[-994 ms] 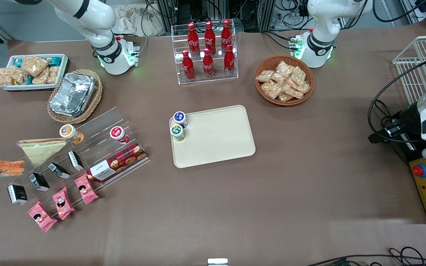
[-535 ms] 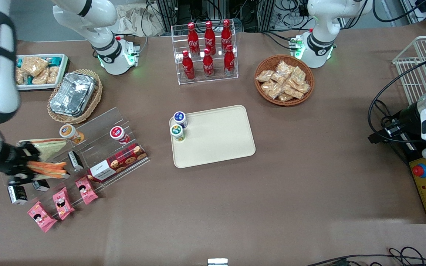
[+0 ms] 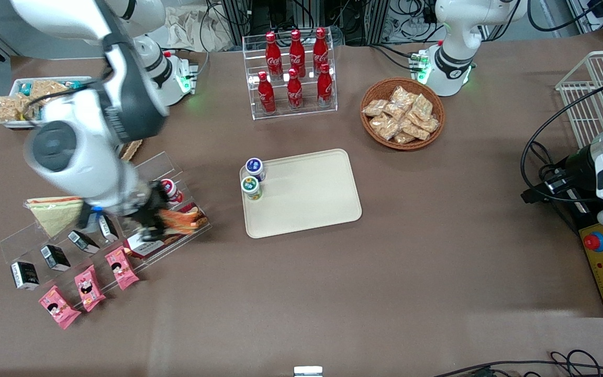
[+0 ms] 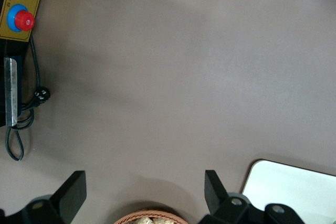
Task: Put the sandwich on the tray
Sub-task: 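Carry the held sandwich over the cream tray beside the yogurt cups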
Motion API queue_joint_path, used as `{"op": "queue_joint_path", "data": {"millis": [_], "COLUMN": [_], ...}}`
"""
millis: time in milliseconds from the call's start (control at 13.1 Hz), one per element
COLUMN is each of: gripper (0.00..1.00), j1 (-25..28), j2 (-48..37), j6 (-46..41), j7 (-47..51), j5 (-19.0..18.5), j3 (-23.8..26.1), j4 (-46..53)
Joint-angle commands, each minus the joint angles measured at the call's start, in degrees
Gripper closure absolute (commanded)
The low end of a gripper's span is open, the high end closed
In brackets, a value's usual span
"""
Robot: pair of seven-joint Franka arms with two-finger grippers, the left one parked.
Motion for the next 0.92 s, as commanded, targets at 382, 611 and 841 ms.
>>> {"op": "queue_joint_path", "data": {"millis": [382,611,841], "gripper": [1.00,1.00,1.00], "j1": [14.05,18.62,22.40], "j2": [8.89,12.76,16.54], "j6": [12.03,15.30,20.74], "j7": [22.61,26.49,30.36], "j5": [-5.21,-5.48,-6.71], "j3": [-0.79,-0.79,-0.96], "j4": [0.57,0.57,0.57]}}
